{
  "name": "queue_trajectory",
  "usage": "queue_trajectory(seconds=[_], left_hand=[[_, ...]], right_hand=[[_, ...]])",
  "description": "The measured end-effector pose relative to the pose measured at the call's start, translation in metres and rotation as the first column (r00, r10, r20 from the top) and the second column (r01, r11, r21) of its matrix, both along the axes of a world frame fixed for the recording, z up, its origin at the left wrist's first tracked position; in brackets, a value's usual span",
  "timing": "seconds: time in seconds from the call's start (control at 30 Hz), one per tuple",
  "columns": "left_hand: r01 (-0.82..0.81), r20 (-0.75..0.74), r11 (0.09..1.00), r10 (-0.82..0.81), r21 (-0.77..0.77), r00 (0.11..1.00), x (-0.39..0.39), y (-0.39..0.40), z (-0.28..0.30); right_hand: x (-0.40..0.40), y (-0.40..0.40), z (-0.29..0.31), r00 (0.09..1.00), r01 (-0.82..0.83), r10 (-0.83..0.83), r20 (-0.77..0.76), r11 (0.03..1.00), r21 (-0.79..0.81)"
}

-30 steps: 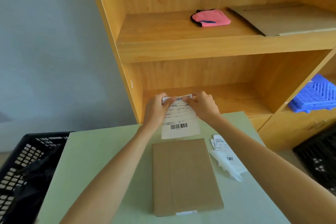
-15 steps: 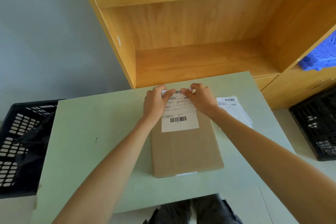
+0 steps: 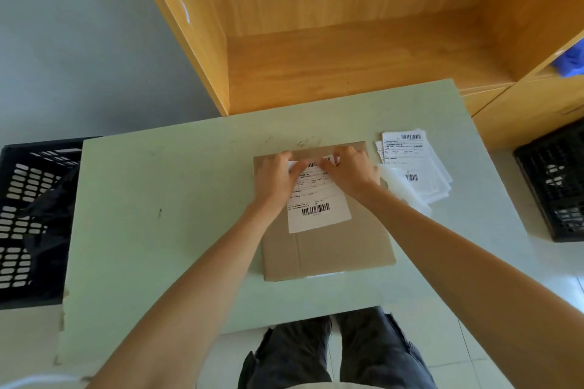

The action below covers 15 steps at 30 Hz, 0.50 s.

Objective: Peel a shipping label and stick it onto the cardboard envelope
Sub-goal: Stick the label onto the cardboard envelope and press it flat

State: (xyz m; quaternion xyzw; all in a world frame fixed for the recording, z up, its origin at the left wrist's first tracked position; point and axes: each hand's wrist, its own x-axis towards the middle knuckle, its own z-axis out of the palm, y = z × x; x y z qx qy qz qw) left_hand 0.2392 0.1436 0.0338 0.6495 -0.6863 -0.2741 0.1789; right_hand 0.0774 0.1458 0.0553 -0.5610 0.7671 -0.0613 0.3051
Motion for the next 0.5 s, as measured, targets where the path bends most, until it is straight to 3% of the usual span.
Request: queue_trajectory(seconds=[0.27, 0.5], left_hand=[[0.015, 0.257, 1.0, -0.017, 0.008, 0.966, -0.012, 0.0, -0.005], [0.014, 0.305, 0.997, -0.034, 0.07, 0.952, -0.015, -0.005, -0.003]], right_hand=[[-0.005, -0.002, -0.006, 0.988, -0.08, 0.077, -0.137, 0.997, -0.017], [-0.007, -0.003, -0.012, 0.98, -0.106, 0.101, -0.169, 0.994, -0.025]])
